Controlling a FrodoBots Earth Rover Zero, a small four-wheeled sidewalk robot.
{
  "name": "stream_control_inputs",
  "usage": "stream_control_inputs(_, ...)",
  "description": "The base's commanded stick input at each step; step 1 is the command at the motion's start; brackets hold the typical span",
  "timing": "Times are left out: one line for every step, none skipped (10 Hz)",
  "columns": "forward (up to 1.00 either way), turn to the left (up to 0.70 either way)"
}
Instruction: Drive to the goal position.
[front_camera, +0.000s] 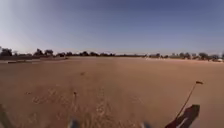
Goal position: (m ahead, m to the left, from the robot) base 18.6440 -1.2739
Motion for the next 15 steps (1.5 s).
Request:
stream_control_inputs(1.00,0.00)
stream_control_inputs(1.00,0.00)
stream_control_inputs(1.00,0.00)
stream_control_inputs(1.00,0.00)
stream_control_inputs(1.00,0.00)
stream_control_inputs(1.00,0.00)
stream_control_inputs(1.00,0.00)
stream_control_inputs(1.00,0.00)
stream_control_inputs(1.00,0.00)
stream_control_inputs(1.00,0.00)
stream_control_inputs(1.00,0.00)
stream_control_inputs(1.00,0.00)
stream_control_inputs(1.00,0.00)
stream_control_inputs(1.00,0.00)
stream_control_inputs(1.00,-0.02)
